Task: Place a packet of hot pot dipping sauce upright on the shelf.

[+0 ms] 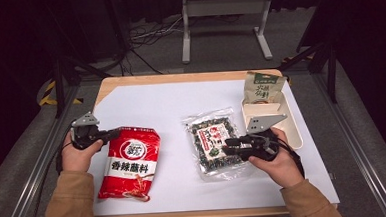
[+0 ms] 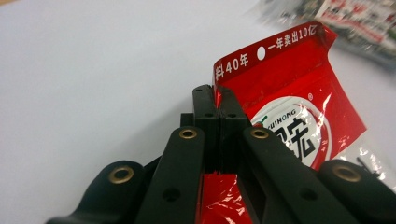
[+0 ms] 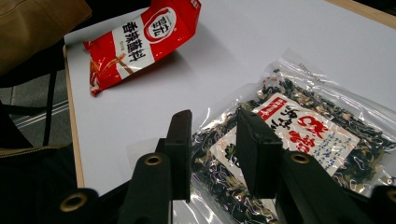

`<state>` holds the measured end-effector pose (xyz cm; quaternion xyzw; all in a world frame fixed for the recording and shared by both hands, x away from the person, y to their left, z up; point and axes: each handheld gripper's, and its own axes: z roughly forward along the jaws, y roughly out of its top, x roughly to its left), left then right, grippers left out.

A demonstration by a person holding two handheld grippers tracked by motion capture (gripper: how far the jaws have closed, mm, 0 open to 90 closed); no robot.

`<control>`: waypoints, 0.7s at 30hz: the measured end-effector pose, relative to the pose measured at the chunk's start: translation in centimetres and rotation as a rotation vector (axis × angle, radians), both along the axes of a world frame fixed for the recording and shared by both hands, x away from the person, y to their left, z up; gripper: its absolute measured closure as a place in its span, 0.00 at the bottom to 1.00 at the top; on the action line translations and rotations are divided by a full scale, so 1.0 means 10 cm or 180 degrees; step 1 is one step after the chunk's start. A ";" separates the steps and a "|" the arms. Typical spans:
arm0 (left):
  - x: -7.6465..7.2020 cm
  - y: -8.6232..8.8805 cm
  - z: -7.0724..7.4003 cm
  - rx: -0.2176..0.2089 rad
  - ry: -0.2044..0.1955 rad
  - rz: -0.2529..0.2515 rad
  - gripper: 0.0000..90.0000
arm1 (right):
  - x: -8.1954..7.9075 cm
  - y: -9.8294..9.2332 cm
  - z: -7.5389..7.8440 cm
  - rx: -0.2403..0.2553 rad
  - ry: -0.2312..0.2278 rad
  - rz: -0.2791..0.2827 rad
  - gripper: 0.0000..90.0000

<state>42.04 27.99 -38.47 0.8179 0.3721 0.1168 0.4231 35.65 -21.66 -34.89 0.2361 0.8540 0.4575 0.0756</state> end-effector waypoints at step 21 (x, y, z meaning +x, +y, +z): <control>-0.56 -0.21 0.82 -0.0353 -0.0521 -0.0770 1.00 | -0.11 0.16 0.14 0.0380 0.0092 0.0309 0.68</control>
